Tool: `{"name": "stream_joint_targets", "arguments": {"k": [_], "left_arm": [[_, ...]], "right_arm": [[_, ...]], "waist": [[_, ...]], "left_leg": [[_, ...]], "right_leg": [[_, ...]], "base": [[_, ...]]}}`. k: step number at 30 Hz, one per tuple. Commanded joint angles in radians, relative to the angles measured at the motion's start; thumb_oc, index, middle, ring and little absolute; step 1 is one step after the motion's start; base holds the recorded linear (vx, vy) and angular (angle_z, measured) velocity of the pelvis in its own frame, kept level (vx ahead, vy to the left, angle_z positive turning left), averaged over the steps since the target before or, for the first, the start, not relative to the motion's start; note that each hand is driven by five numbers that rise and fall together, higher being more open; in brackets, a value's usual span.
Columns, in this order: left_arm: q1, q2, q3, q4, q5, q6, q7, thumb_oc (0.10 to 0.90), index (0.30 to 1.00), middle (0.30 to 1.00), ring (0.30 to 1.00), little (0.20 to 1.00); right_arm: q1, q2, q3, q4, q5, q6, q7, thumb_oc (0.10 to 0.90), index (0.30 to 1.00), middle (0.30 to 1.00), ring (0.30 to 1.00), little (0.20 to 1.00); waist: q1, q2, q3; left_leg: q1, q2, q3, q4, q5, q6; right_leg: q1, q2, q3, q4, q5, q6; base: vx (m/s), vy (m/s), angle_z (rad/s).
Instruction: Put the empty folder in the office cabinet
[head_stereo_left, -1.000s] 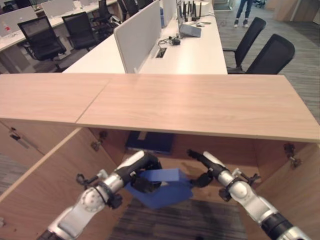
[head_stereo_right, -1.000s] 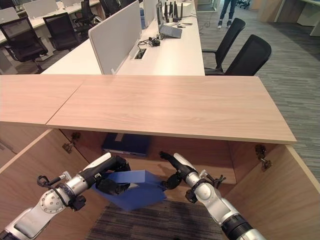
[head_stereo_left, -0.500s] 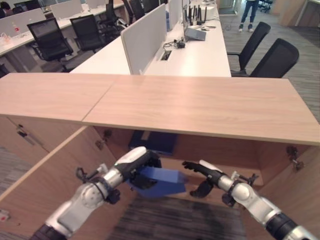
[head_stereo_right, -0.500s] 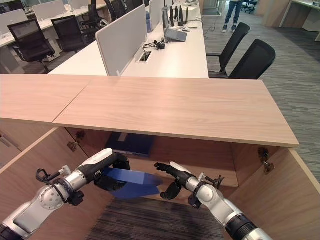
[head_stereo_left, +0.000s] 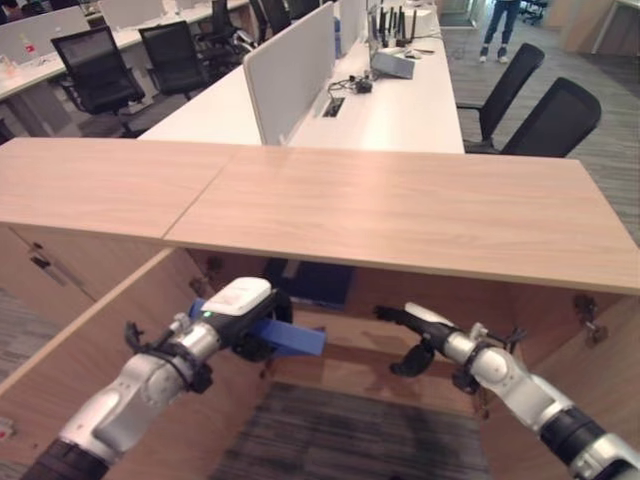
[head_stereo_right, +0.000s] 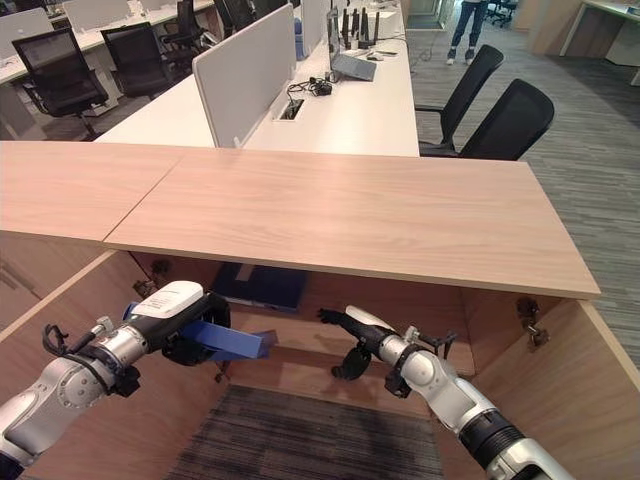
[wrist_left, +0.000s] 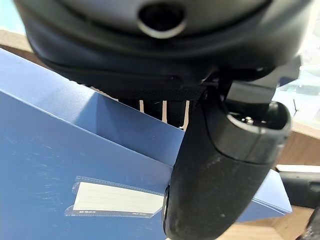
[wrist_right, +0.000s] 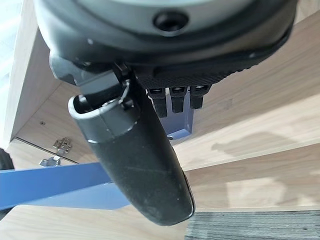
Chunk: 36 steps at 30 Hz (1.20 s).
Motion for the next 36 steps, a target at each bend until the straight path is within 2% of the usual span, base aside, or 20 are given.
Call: {"name": "stream_joint_targets", "arguments": {"k": [1, 8, 13, 17, 18, 19, 23, 28, 30, 31, 32, 36], "left_arm": [[-0.162, -0.009, 0.026, -0.086, -0.193, -0.077, 0.068, 0.4, 0.3, 0.3, 0.3, 0.3], [-0.203, -0.041, -0.025, -0.081, -0.211, -0.075, 0.063, 0.4, 0.3, 0.3, 0.3, 0.3], [-0.222, -0.064, -0.07, -0.088, -0.3, -0.076, 0.033, 0.4, 0.3, 0.3, 0.3, 0.3], [-0.245, -0.063, -0.089, -0.089, -0.322, -0.079, 0.024, 0.4, 0.3, 0.3, 0.3, 0.3], [-0.282, -0.103, -0.134, -0.072, -0.335, -0.067, 0.035, 0.4, 0.3, 0.3, 0.3, 0.3], [-0.284, -0.103, -0.134, -0.072, -0.335, -0.067, 0.035, 0.4, 0.3, 0.3, 0.3, 0.3], [-0.285, -0.119, -0.153, -0.106, -0.464, -0.069, -0.006, 0.4, 0.3, 0.3, 0.3, 0.3], [-0.332, -0.141, -0.242, -0.136, -0.757, -0.062, -0.071, 0.4, 0.3, 0.3, 0.3, 0.3], [-0.34, -0.14, -0.257, -0.139, -0.794, -0.06, -0.083, 0.4, 0.3, 0.3, 0.3, 0.3], [-0.344, -0.141, -0.283, -0.156, -0.88, -0.051, -0.105, 0.4, 0.3, 0.3, 0.3, 0.3], [-0.346, -0.144, -0.296, -0.162, -0.919, -0.045, -0.116, 0.4, 0.3, 0.3, 0.3, 0.3], [-0.329, -0.164, -0.318, -0.16, -1.024, -0.027, -0.148, 0.4, 0.3, 0.3, 0.3, 0.3]], "right_arm": [[-0.098, 0.03, 0.017, -0.103, 0.045, -0.082, -0.039, 0.8, 0.9, 0.9, 0.9, 0.9], [-0.099, 0.062, 0.026, -0.106, 0.038, -0.085, -0.05, 0.8, 0.9, 0.9, 0.9, 0.9], [-0.107, 0.076, 0.015, -0.115, 0.021, -0.09, -0.08, 0.8, 0.9, 0.9, 0.9, 0.9], [-0.099, 0.051, 0.003, -0.152, -0.003, -0.095, -0.088, 0.8, 0.9, 0.9, 0.9, 0.9], [-0.148, 0.124, 0.05, -0.111, -0.011, -0.091, -0.097, 0.8, 0.9, 0.9, 0.9, 0.9], [-0.149, 0.123, 0.05, -0.111, -0.011, -0.091, -0.097, 0.8, 0.9, 0.9, 0.9, 0.9], [-0.131, 0.111, 0.033, -0.14, 0.024, -0.083, -0.091, 0.8, 0.9, 0.9, 0.9, 0.9], [-0.139, 0.14, 0.065, -0.102, 0.063, -0.089, -0.094, 0.8, 0.9, 0.9, 0.9, 0.9], [-0.139, 0.149, 0.071, -0.091, 0.068, -0.09, -0.094, 0.8, 0.9, 0.9, 0.9, 0.9], [-0.133, 0.167, 0.087, -0.07, 0.08, -0.091, -0.091, 0.493, 0.439, 0.439, 0.439, 0.439], [-0.128, 0.18, 0.094, -0.054, 0.093, -0.092, -0.088, 0.4, 0.3, 0.3, 0.3, 0.3], [-0.085, 0.215, 0.117, -0.016, 0.144, -0.096, -0.064, 0.4, 0.3, 0.3, 0.3, 0.3]], "waist": [[-0.009, -0.056, -0.074], [-0.013, -0.053, -0.073], [-0.019, -0.049, -0.073], [-0.027, -0.046, -0.076], [-0.027, -0.046, -0.076], [-0.027, -0.046, -0.074], [-0.032, -0.048, -0.077], [-0.038, -0.044, -0.076], [-0.039, -0.045, -0.075], [-0.04, -0.043, -0.074], [-0.041, -0.042, -0.073], [-0.045, -0.044, -0.071]], "left_leg": [[-0.008, 0.021, -0.031, -0.005, -0.099, -0.045], [-0.007, 0.02, -0.028, -0.005, -0.101, -0.044], [-0.011, 0.019, -0.023, -0.005, -0.093, -0.041], [-0.008, 0.019, -0.022, -0.005, -0.102, -0.04], [-0.005, 0.019, -0.023, -0.005, -0.103, -0.039], [-0.01, 0.018, -0.023, -0.005, -0.095, -0.039], [-0.012, 0.018, -0.023, -0.005, -0.095, -0.038], [-0.006, 0.019, -0.02, -0.005, -0.101, -0.038], [-0.01, 0.018, -0.019, -0.005, -0.095, -0.038], [-0.003, 0.019, -0.017, -0.005, -0.102, -0.039], [-0.003, 0.019, -0.016, -0.005, -0.102, -0.039], [-0.003, 0.019, -0.013, -0.005, -0.101, -0.039]], "right_leg": [[0.063, -0.075, -0.023, 0.007, -0.08, 0.081], [0.063, -0.076, -0.021, 0.007, -0.082, 0.082], [0.057, -0.079, -0.019, 0.007, -0.075, 0.08], [0.06, -0.078, -0.016, 0.007, -0.08, 0.082], [0.063, -0.078, -0.015, 0.007, -0.082, 0.08], [0.058, -0.079, -0.016, 0.007, -0.076, 0.079], [0.056, -0.079, -0.014, 0.007, -0.076, 0.078], [0.06, -0.078, -0.012, 0.007, -0.079, 0.079], [0.056, -0.079, -0.011, 0.007, -0.072, 0.079], [0.062, -0.078, -0.009, 0.007, -0.077, 0.081], [0.062, -0.078, -0.009, 0.007, -0.076, 0.081], [0.062, -0.077, -0.007, 0.007, -0.076, 0.082]], "base": [[0.0, 0.0, 0.0], [0.0, 0.0, 0.0], [0.0, 0.0, 0.0], [0.0, 0.0, 0.0], [0.0, 0.0, 0.0], [0.0, 0.0, 0.0], [0.0, 0.0, 0.0], [0.0, 0.0, 0.0], [0.0, 0.002, -0.02], [0.0, 0.0, 0.0], [0.0, 0.0, 0.0], [0.0, 0.0, 0.0]]}}
